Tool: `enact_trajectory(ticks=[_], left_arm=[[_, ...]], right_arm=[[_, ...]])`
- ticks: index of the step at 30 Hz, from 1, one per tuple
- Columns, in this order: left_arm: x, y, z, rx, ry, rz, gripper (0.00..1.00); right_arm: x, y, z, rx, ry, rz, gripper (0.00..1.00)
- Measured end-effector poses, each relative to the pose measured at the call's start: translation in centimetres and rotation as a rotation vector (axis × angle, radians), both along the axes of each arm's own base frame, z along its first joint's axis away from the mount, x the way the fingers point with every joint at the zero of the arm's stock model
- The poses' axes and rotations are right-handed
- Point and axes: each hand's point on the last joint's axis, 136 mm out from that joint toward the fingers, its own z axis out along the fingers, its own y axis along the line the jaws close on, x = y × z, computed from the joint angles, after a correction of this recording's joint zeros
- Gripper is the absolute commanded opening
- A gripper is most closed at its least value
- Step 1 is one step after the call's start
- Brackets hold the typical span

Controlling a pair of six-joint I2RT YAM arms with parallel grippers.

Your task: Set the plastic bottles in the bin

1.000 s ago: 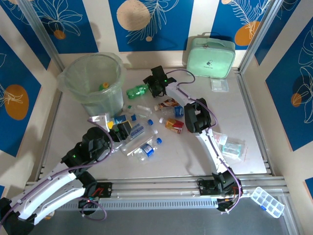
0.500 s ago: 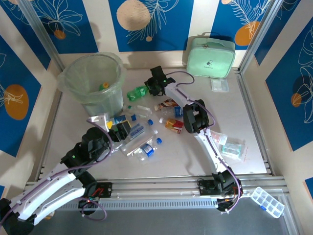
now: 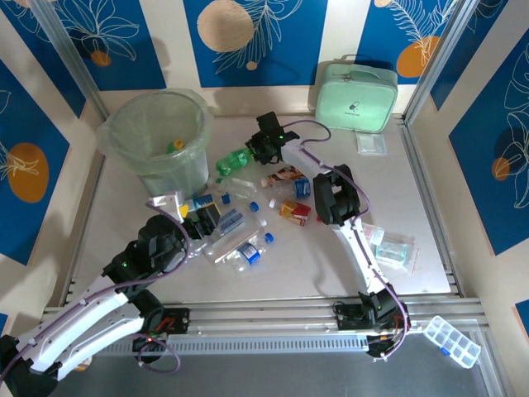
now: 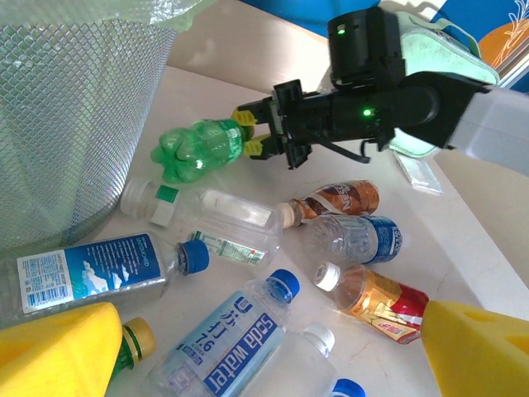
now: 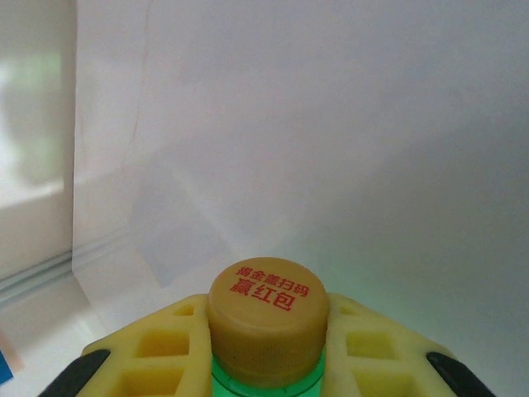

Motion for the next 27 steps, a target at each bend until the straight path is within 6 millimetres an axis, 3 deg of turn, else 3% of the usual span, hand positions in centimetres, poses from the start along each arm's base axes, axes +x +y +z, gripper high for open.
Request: enact_trajectory(ticks=[3,6,11,14,18,27], left_arm=[[0.0,0.0,0.0,0.004,-0.002,-0.001,0.98],[0.0,0.0,0.0,0.007,-0.003,-0.002,0.98],[0.0,-0.1,0.0,0.022,-0.008,-0.011,0.97],[-0.1,-0.4,-0.2,0.032,-0.007,-0.03,0.97],[0.1,-1.7,-0.9,0.055,0.008,-0.087,0.96],[-0.4,-6.9,-4.1,0.146,0.091,-0.308,0.94]], right_arm=[[-1.3,-0.6,3.6,-0.009,-0.048,0.024,0.17],[-2.7,-1.4,8.8,-0.011,-0.137,0.045,0.16],[-6.7,-2.9,18.1,-0.034,-0.33,0.079,0.15],[-9.6,-4.0,21.4,-0.067,-0.423,0.094,0.13],[-14.1,-5.4,22.2,-0.149,-0.489,0.125,0.1],[-21.6,-7.4,19.2,-0.384,-0.527,0.221,0.08]])
